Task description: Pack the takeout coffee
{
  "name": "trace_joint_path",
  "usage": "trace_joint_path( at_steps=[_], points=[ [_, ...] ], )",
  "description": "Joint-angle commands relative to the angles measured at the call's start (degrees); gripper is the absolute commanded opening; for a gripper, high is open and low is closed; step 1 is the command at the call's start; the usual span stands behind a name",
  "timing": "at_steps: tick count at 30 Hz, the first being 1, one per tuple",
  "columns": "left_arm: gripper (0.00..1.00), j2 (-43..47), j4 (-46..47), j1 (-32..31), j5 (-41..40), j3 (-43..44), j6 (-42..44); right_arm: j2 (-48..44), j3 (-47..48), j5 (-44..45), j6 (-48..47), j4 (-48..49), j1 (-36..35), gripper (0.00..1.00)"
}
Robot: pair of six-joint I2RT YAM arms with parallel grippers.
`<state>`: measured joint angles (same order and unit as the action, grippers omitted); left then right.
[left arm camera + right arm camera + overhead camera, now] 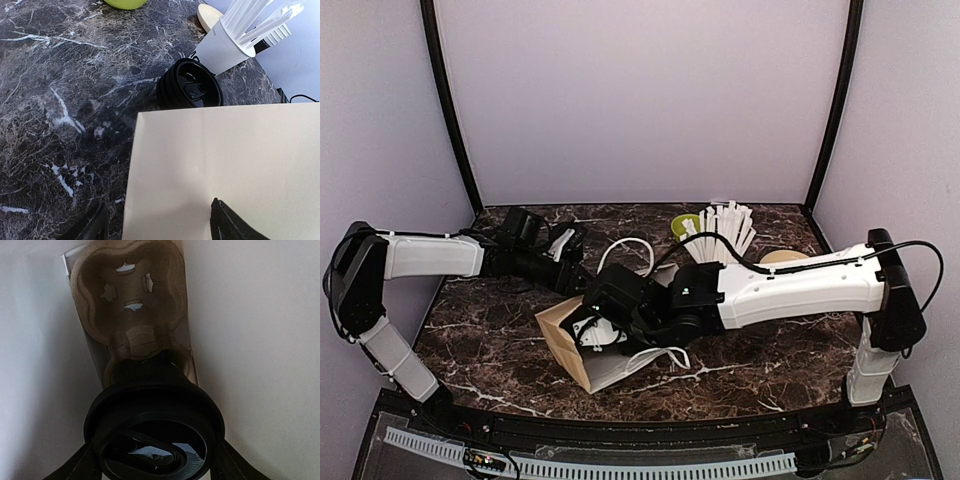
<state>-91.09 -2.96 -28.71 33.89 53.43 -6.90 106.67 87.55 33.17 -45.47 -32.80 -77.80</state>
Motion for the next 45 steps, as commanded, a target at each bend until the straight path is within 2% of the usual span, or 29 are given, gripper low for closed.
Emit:
trace_joint_path(
  at_steps=[1, 10, 26, 33, 38, 45],
  points=[
    [0.72, -0.37, -0.17, -0.46, 2.92, -1.22, 0.02, 1.45, -0.61, 2.64, -0.70, 5.33, 1.48, 0.47],
    [0.72, 0.38, -1.79, -0.47, 0.06, -0.97, 0.72, 2.93, 1.28, -1.56, -0.50, 3.83, 2.74, 0.47],
    [0.77, 12.43, -9.60, 6.22, -8.05, -0.65, 3.60, 12.01, 22.15, -21.09, 4.46, -22.69, 4.52, 0.47],
    [0.77, 17.12, -12.72, 9.76, -9.72, -0.50, 4.34, 13.03, 26.89, -26.29, 4.19, -28.71, 4.48, 0.47],
    [0.77, 17.64, -14.94, 10.67, -10.06, 0.84, 4.76, 12.59, 29.01, -29.48, 2.38, -34.53, 4.03, 0.47],
    [0.78, 17.70, -16.19, 10.82, -10.47, 1.62, 4.85, 17.78, 36.13, -35.39, 0.72, -45.42, 3.97, 0.45]
  ],
)
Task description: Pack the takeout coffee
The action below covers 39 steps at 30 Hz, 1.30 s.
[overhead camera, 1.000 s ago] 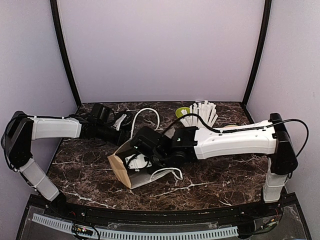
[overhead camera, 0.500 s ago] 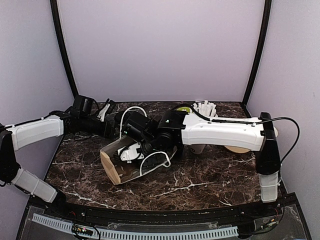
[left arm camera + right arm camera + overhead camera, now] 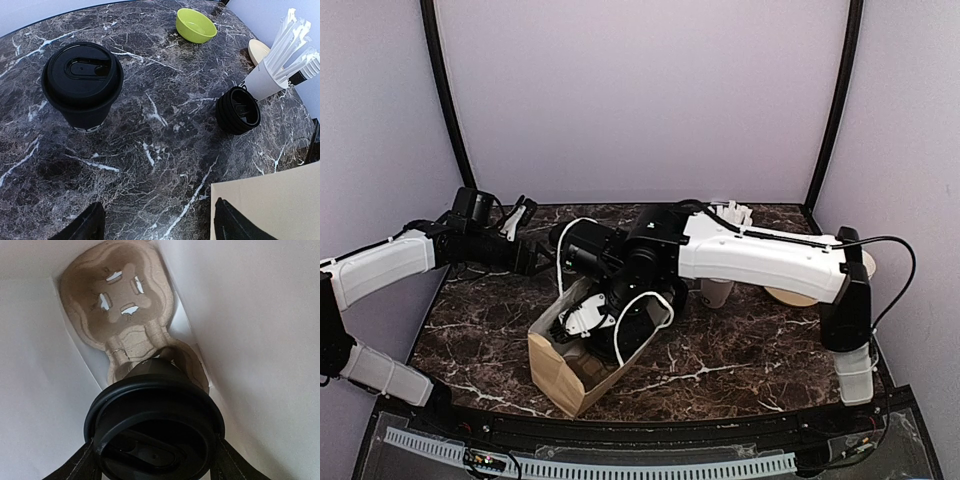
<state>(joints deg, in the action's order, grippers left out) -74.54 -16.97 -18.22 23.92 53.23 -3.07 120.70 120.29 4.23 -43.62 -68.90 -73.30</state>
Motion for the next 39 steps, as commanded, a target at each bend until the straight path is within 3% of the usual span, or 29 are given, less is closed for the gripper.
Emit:
trace_joint_path(
  at_steps=[1, 10, 18, 24, 34, 39],
  points=[
    [0.77, 1.00, -2.32, 0.35, -0.47, 2.01, 1.08, 4.40, 3.79, -6.58, -1.20, -9.32, -0.41, 0.45],
    [0.77, 0.39, -3.56, 0.55, -0.42, 3.47, 1.70, 9.10, 6.06, -5.55, -4.89, -6.95, 0.82, 0.45],
    [0.77, 1.46, -3.13, 0.77, 0.70, 3.12, 1.72, 12.69, 7.25, -10.96, -9.83, -7.70, 0.80, 0.49],
    [0.78, 3.49, -3.00, 0.82, 1.37, 3.49, 1.28, 13.50, 10.29, -9.63, -8.24, -9.57, 0.79, 0.52],
    [0.81, 8.04, -7.15, 0.82, 2.03, 7.32, 0.76, 7.93, 14.21, -6.97, -5.08, -10.53, 0.79, 0.79],
    [0.84, 13.59, -9.12, 0.60, 10.60, 11.30, -1.35, 4.25, 12.69, -5.21, -3.40, -8.91, 0.79, 0.90]
  ],
)
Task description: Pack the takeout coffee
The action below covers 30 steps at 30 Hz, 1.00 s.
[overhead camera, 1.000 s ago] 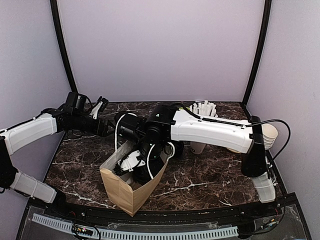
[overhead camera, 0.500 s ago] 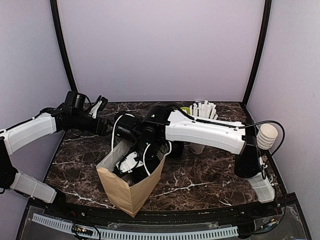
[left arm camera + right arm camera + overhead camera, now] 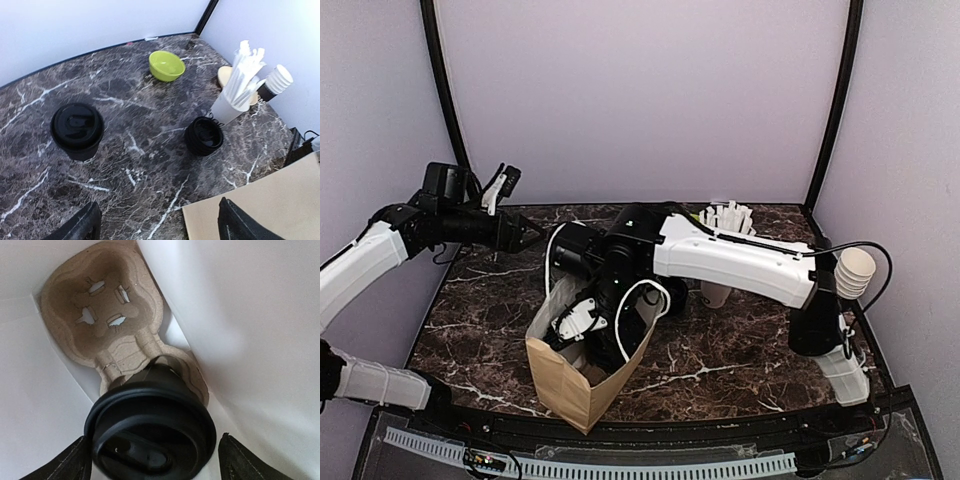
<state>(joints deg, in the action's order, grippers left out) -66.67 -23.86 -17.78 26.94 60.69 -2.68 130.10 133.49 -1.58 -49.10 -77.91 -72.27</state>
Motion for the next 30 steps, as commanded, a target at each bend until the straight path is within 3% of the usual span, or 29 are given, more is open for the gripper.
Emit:
trace_joint_path(
  at_steps=[1, 6, 12, 21, 24, 30],
  points=[
    [0.84, 6.84, -1.83, -0.14, 8.73, 4.10, -2.73, -5.82, -0.91, 0.84, 2.28, 0.33, -0.23, 0.92],
    [0.86, 13.16, 0.33, -3.09, 15.37, 5.73, -8.16, -6.95, -3.09, 1.28, 1.89, 0.40, -0.24, 0.89],
    [0.86, 15.86, -0.68, -9.84, 14.80, 5.19, -9.57, -6.39, -4.83, 2.50, 1.87, -0.03, 0.09, 0.79],
    [0.84, 12.83, -0.85, -17.52, 9.40, 4.93, -11.08, -7.00, -5.86, 3.78, 2.69, 1.10, 0.99, 0.84],
    [0.79, 10.96, -1.24, -20.28, 8.26, 5.43, -10.12, -7.50, -5.95, 4.19, 2.70, 1.09, 1.12, 0.84],
    [0.74, 9.52, -2.18, -20.97, 7.20, 4.06, -8.47, -9.83, -5.91, 2.40, 2.37, 1.36, 2.21, 0.85]
  ],
)
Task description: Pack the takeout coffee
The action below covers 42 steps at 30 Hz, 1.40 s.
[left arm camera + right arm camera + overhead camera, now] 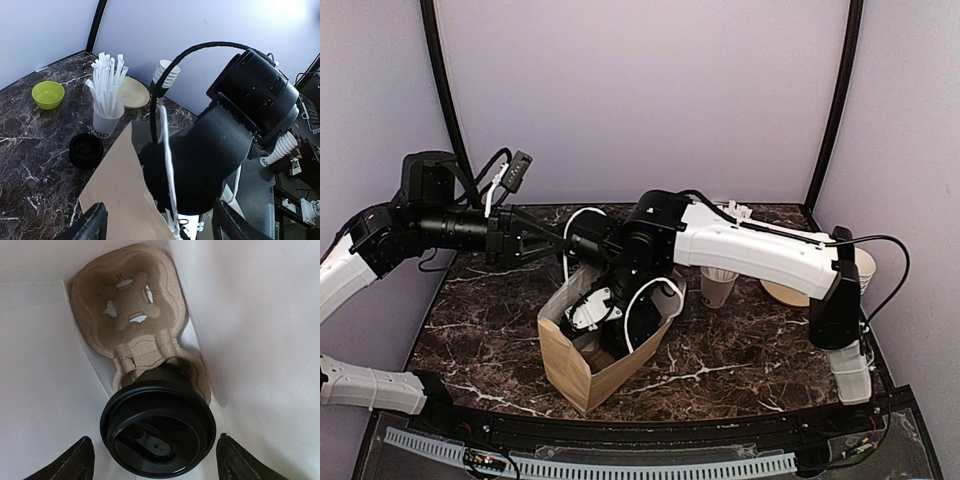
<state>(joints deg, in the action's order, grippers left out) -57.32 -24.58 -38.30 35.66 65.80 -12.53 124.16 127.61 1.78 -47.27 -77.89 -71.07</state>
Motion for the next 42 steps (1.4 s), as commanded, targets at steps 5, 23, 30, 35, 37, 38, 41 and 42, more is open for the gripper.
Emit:
trace_joint_path(
  at_steps=[5, 23, 30, 35, 37, 38, 41, 42],
  points=[
    [0.65, -0.77, 1.71, -0.46, -2.22, -2.00, 1.07, -4.33, -0.42, -0.61, 0.40, 1.51, 1.15, 0.85],
    [0.21, -11.36, 8.05, -0.48, -3.36, 2.43, 2.42, -9.01, 0.42, 0.12, -1.07, 2.90, 1.11, 0.82],
    [0.00, -12.78, 4.86, -0.46, -6.45, 7.92, 7.58, -11.32, 6.06, 1.07, -1.73, 5.05, 3.08, 0.79],
    [0.00, -14.86, 3.75, -0.47, -6.14, 10.88, 9.62, -13.77, 10.53, -0.50, -2.22, 5.20, 4.96, 0.80],
    [0.00, -14.98, 4.67, -0.52, -5.27, 10.55, 9.30, -14.75, 9.84, 0.50, -2.10, 5.21, 5.51, 0.80],
    [0.00, -15.03, 5.21, -0.49, -4.82, 10.43, 8.85, -15.33, 9.24, 1.08, -2.03, 5.28, 5.95, 0.80],
    [0.00, -14.67, 5.67, -0.53, -2.81, 9.39, 7.86, -17.14, 7.86, 1.47, -1.74, 4.52, 7.27, 0.80],
    [0.00, -14.16, 5.76, -0.48, -2.02, 8.65, 7.78, -17.88, 7.55, 1.51, -1.76, 4.33, 7.79, 0.80]
  ],
)
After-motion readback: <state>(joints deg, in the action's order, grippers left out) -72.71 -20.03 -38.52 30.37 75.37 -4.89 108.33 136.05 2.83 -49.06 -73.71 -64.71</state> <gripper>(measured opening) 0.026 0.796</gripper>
